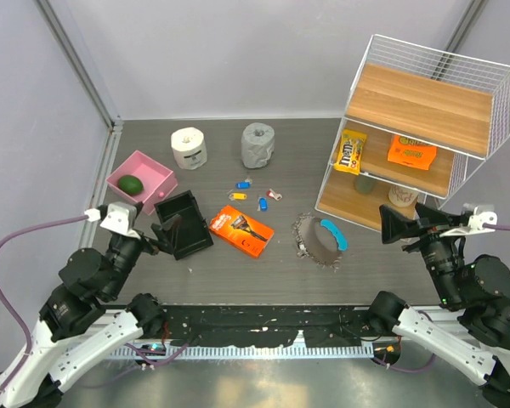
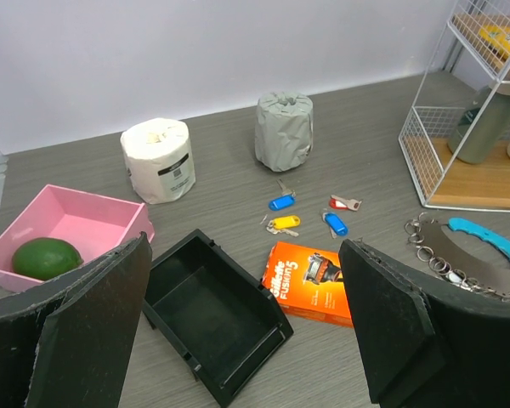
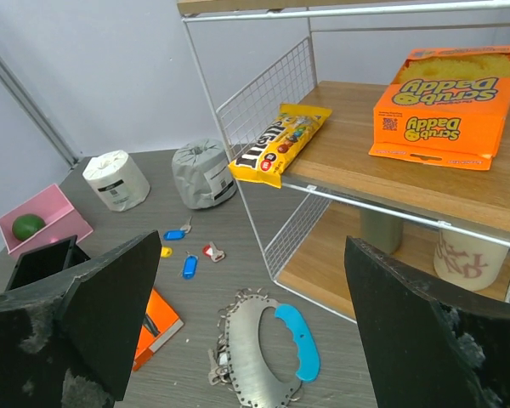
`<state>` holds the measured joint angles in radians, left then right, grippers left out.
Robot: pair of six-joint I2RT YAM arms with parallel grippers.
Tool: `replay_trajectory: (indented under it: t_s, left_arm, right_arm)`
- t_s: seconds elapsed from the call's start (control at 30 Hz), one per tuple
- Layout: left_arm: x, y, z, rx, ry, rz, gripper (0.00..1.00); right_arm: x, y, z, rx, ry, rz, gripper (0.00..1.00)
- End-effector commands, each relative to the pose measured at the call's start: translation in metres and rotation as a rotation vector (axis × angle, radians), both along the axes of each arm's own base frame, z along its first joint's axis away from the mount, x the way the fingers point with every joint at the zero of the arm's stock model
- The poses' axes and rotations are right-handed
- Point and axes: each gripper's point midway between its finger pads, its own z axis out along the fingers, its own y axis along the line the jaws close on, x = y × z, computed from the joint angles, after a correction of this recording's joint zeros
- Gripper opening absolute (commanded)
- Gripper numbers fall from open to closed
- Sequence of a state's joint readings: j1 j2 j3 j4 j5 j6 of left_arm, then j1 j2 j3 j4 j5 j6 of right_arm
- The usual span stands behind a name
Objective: Remove the keys from the keyring
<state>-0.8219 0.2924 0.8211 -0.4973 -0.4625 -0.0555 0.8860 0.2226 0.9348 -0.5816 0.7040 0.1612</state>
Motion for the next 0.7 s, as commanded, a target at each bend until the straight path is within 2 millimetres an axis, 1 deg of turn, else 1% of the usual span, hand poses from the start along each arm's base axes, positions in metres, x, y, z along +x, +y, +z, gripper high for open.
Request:
replay_trajectory:
  t_s: [0.0,0.1,0.17,0.2,0.23,0.27,0.3,0.33,0.43,0.47,0.5,0.53,0.57,0.6,0.63,0.67]
  left_arm:
    - [0.004,-0.005,0.01,-0.001,-0.021,-0.007,0.99]
    - [0.008,-0.013,0.005,0.025,0.011,-0.019,0.99]
    - [0.011,-0.018,0.002,0.041,0.041,-0.023,0.99]
    - [0.013,-0.02,-0.001,0.043,0.062,-0.024,0.99]
    - [0.013,-0.024,-0.002,0.042,0.087,-0.029,0.99]
    - [0.014,-0.029,-0.004,0.041,0.11,-0.044,0.99]
    - [0.014,-0.034,-0.008,0.042,0.144,-0.056,0.99]
    - [0.015,-0.038,-0.01,0.037,0.176,-0.062,0.99]
    - [0.017,-0.051,-0.022,0.045,0.258,-0.086,0.99]
    - [0.018,-0.055,-0.026,0.044,0.279,-0.087,0.99]
    - [0.019,-0.059,-0.029,0.043,0.295,-0.097,0.99]
    - [0.02,-0.064,-0.032,0.037,0.31,-0.105,0.99]
    - [0.019,-0.068,-0.037,0.023,0.337,-0.116,0.99]
    - [0.018,-0.074,-0.044,0.013,0.366,-0.131,0.99]
    - [0.015,-0.083,-0.049,-0.005,0.389,-0.168,0.99]
    - [0.015,-0.091,-0.056,-0.024,0.412,-0.188,0.99]
  right_arm:
    - [0.003,0.011,0.006,0.011,-0.02,0.032,0.96]
    - [0.015,0.023,-0.013,-0.015,0.062,0.015,0.95]
    - [0.022,0.037,-0.03,-0.047,0.131,0.029,0.95]
    - [0.027,0.047,-0.041,-0.086,0.176,0.039,0.95]
    - [0.028,0.056,-0.047,-0.092,0.203,0.065,0.95]
    - [0.033,0.065,-0.062,-0.143,0.258,0.072,0.95]
    - [0.034,0.07,-0.065,-0.132,0.283,0.077,0.96]
    - [0.038,0.076,-0.079,-0.175,0.335,0.076,0.96]
    - [0.039,0.099,-0.103,-0.211,0.434,0.139,0.96]
    - [0.04,0.108,-0.117,-0.237,0.475,0.163,0.96]
    - [0.039,0.117,-0.125,-0.229,0.508,0.191,0.96]
    - [0.038,0.124,-0.142,-0.247,0.557,0.212,0.95]
    - [0.038,0.131,-0.147,-0.229,0.572,0.231,0.97]
    - [0.034,0.137,-0.165,-0.233,0.621,0.252,0.97]
    - [0.035,0.141,-0.171,-0.224,0.633,0.257,0.93]
    - [0.032,0.144,-0.187,-0.227,0.675,0.264,0.83]
